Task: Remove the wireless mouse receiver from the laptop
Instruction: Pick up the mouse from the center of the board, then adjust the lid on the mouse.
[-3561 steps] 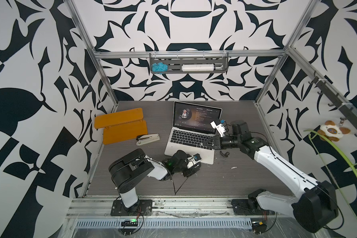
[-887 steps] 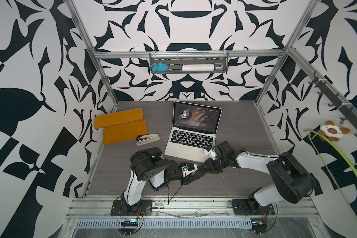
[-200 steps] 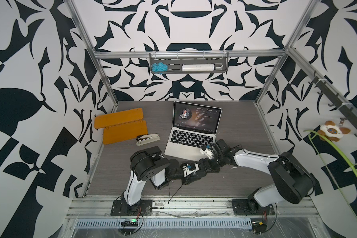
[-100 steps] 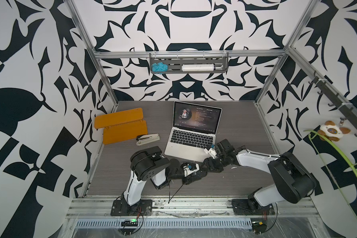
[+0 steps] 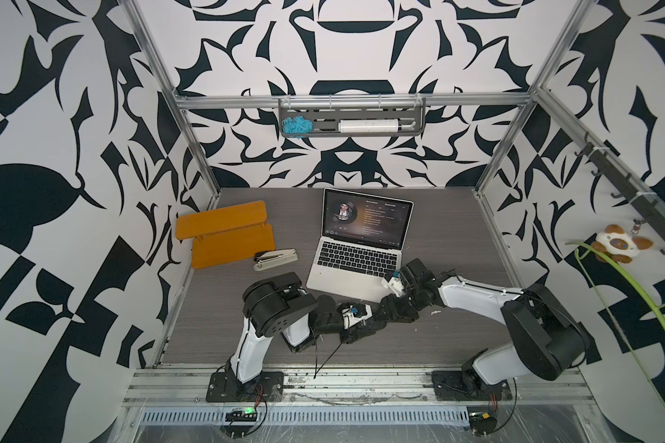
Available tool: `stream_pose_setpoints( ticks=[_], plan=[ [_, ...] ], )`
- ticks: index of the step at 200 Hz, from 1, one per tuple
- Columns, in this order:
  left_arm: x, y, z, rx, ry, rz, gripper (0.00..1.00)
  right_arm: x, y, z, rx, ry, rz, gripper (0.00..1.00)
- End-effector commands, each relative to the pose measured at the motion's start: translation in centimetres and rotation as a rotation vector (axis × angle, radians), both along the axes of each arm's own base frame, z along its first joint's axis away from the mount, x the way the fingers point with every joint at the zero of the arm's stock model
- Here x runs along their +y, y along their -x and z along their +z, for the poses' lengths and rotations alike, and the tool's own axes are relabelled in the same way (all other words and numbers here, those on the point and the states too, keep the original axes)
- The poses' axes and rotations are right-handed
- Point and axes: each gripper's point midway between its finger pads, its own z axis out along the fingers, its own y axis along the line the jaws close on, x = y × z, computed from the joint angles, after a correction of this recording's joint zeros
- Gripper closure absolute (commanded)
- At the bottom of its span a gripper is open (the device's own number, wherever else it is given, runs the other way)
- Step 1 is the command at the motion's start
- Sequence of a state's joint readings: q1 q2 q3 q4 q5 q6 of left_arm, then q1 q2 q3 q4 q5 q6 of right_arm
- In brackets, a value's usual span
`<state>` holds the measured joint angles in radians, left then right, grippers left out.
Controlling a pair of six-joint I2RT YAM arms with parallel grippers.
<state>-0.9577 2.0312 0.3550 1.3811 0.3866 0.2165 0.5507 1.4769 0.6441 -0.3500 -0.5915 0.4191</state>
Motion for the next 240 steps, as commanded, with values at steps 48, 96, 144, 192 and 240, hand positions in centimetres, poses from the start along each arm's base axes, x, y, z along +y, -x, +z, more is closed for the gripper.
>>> stream_pose_setpoints(
  ticks=[48,96,144,192,240],
  plan=[
    [4.3,3.7,-6.4,0.21,-0.276,-0.025,0.75,-0.8,-1.9,2.4,-0.098,-0.057,-0.104,0.15],
    [3.5,3.0,-2.4,0.151,-0.231,-0.032,0.79,0.1,-3.9,9.0,-0.23,-0.359,-0.159,0.04],
    [3.4,2.7,3.2,0.053,-0.199,-0.047,0.79,1.6,-1.5,9.6,-0.113,-0.491,-0.062,0.02],
    [3.5,2.6,7.6,-0.028,-0.163,-0.06,0.78,4.7,1.0,10.8,-0.112,-0.543,0.08,0.02],
    [3.7,2.5,9.2,-0.052,-0.134,-0.047,0.78,5.7,1.4,10.8,-0.111,-0.565,0.102,0.08]
  ],
)
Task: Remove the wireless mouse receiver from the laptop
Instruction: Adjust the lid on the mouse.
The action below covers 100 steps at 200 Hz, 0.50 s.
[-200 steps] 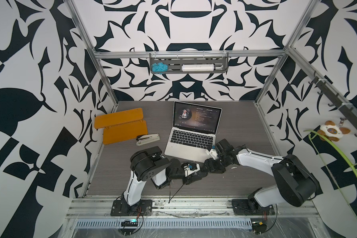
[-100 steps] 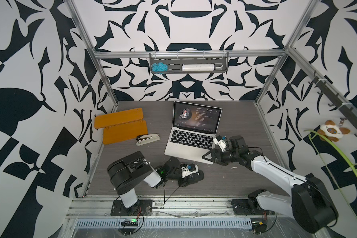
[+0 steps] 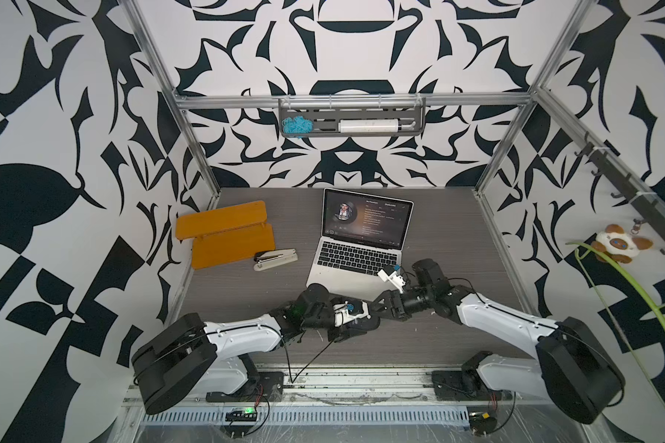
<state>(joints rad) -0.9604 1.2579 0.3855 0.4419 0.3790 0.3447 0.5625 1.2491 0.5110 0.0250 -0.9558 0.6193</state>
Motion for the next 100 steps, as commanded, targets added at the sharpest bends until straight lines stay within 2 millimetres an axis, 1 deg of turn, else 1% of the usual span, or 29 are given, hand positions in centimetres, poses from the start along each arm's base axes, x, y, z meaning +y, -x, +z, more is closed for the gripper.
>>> stream_pose_setpoints(
  ticks=[1,15,35,56,77,87,100],
  plan=[
    [0.3,0.1,0.5,-0.011,-0.008,-0.001,0.78,1.1,-0.3,1.8,-0.046,-0.067,0.025,0.09],
    [0.4,0.0,0.7,-0.019,-0.004,0.006,0.78,1.4,0.2,1.6,-0.037,-0.073,0.036,0.12],
    [0.4,0.0,1.5,-0.037,0.022,0.012,0.78,1.5,0.4,0.6,-0.016,-0.058,0.035,0.11],
    [0.6,-0.1,1.9,-0.046,0.032,0.014,0.77,1.6,0.4,0.0,0.002,-0.066,0.029,0.1],
    [0.7,-0.2,1.9,-0.048,0.031,0.018,0.77,1.9,0.3,0.4,-0.007,-0.085,0.028,0.11],
    [0.8,-0.2,1.9,-0.048,0.032,0.019,0.77,2.1,0.3,0.8,-0.014,-0.104,0.031,0.14],
    [0.9,-0.2,1.8,-0.048,0.032,0.021,0.77,2.2,0.3,0.9,-0.016,-0.113,0.034,0.21]
  ],
)
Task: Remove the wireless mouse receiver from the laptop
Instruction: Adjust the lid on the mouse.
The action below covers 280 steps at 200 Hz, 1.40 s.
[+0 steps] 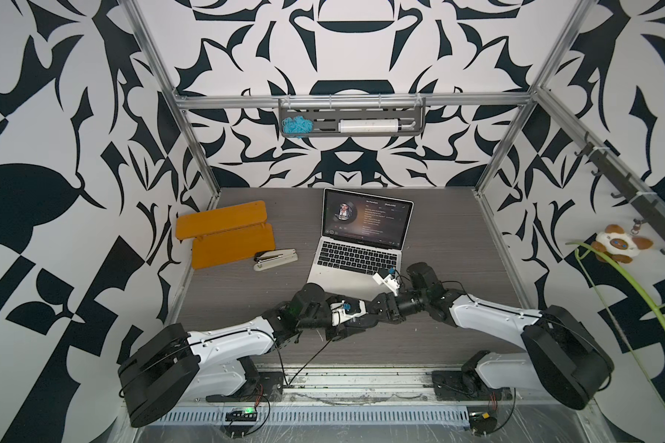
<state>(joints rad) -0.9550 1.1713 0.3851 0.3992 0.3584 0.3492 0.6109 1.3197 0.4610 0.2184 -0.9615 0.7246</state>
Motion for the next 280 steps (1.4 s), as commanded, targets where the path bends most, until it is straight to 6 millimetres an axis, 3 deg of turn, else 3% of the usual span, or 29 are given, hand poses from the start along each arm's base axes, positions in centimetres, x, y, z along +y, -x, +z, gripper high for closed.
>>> stream_pose_setpoints(
  ticks=[1,18,52,65,79,98,114,126,136,144,164,194,211,237,259,264,280],
  plan=[
    [0.3,0.0,0.0,-0.01,0.002,-0.001,0.77,0.9,-0.2,2.0,-0.052,-0.082,0.021,0.22],
    [0.4,0.0,0.1,-0.013,0.006,0.001,0.77,1.0,-0.1,2.3,-0.047,-0.112,0.024,0.39],
    [0.3,-0.1,0.8,-0.011,0.041,-0.005,0.76,1.6,0.5,2.6,-0.053,-0.137,0.051,0.5],
    [0.2,0.0,0.8,0.0,0.043,-0.016,0.75,1.9,0.5,2.9,-0.055,-0.153,0.055,0.63],
    [0.1,0.1,0.8,0.015,0.05,-0.023,0.73,2.1,0.6,3.0,-0.056,-0.162,0.057,0.9],
    [0.1,0.1,1.0,0.031,0.069,-0.021,0.63,2.2,0.5,3.1,-0.061,-0.168,0.054,1.0],
    [0.3,-0.1,1.2,0.045,0.085,-0.01,0.51,2.3,0.4,3.2,-0.07,-0.169,0.047,1.0],
    [0.7,-0.5,1.5,0.059,0.092,0.018,0.34,2.3,0.3,3.4,-0.074,-0.172,0.041,1.0],
    [1.1,-1.1,1.9,0.088,0.111,0.057,0.11,2.4,0.1,3.6,-0.082,-0.176,0.035,1.0],
    [1.4,-1.5,2.4,0.12,0.133,0.081,0.0,2.4,-0.1,3.7,-0.086,-0.176,0.027,1.0],
    [2.3,-2.7,4.0,0.233,0.186,0.154,0.01,2.4,-1.1,3.8,-0.09,-0.172,-0.005,1.0],
    [6.0,-7.7,5.8,0.525,0.27,0.462,0.01,1.5,-3.6,4.8,-0.123,-0.18,-0.084,1.0],
    [7.3,-9.0,6.8,0.697,0.303,0.478,0.01,0.6,-4.8,5.9,-0.15,-0.196,-0.121,1.0],
    [6.6,-9.0,8.0,0.956,0.322,0.344,0.01,0.8,-5.3,8.2,-0.208,-0.225,-0.095,1.0],
    [5.3,-8.5,9.0,1.076,0.315,0.203,0.01,1.3,-5.7,10.0,-0.233,-0.259,-0.08,1.0],
    [5.1,-8.8,8.1,1.12,0.302,0.205,0.01,1.4,-5.8,10.4,-0.239,-0.267,-0.078,1.0],
    [4.7,-8.9,8.2,1.15,0.291,0.174,0.01,1.7,-6.1,11.2,-0.247,-0.282,-0.073,1.0]
  ],
)
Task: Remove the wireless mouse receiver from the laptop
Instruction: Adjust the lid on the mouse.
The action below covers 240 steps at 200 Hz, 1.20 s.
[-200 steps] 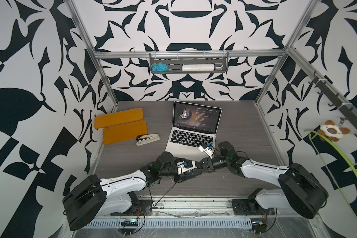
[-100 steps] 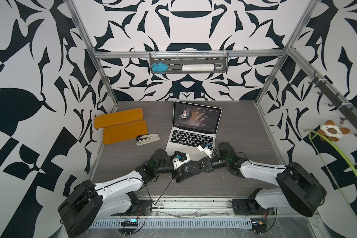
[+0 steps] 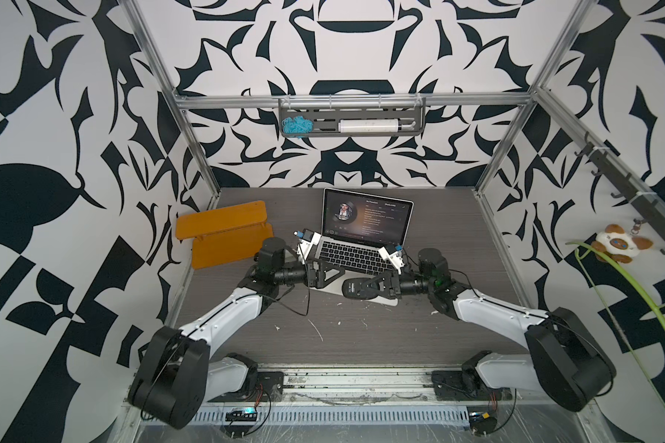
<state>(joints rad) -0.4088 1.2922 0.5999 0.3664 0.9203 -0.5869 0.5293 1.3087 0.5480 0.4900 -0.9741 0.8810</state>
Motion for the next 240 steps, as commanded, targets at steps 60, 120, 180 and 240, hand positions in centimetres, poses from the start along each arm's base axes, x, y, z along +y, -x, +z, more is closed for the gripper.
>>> stream_pose_setpoints(
  ticks=[60,120,180,240],
  plan=[
    [-1.3,2.1,1.8,0.131,0.097,-0.2,0.2,1.6,-1.0,4.2,-0.099,-0.076,0.044,1.0],
    [-1.9,2.6,1.1,0.158,0.095,-0.239,0.32,2.5,-0.8,4.2,-0.095,-0.089,0.054,1.0],
    [-2.2,2.7,1.0,0.175,0.103,-0.261,0.63,2.8,-0.8,3.9,-0.093,-0.091,0.058,1.0],
    [-2.2,2.8,1.1,0.182,0.115,-0.271,1.0,3.2,-1.1,3.5,-0.065,-0.083,0.065,0.84]
  ],
)
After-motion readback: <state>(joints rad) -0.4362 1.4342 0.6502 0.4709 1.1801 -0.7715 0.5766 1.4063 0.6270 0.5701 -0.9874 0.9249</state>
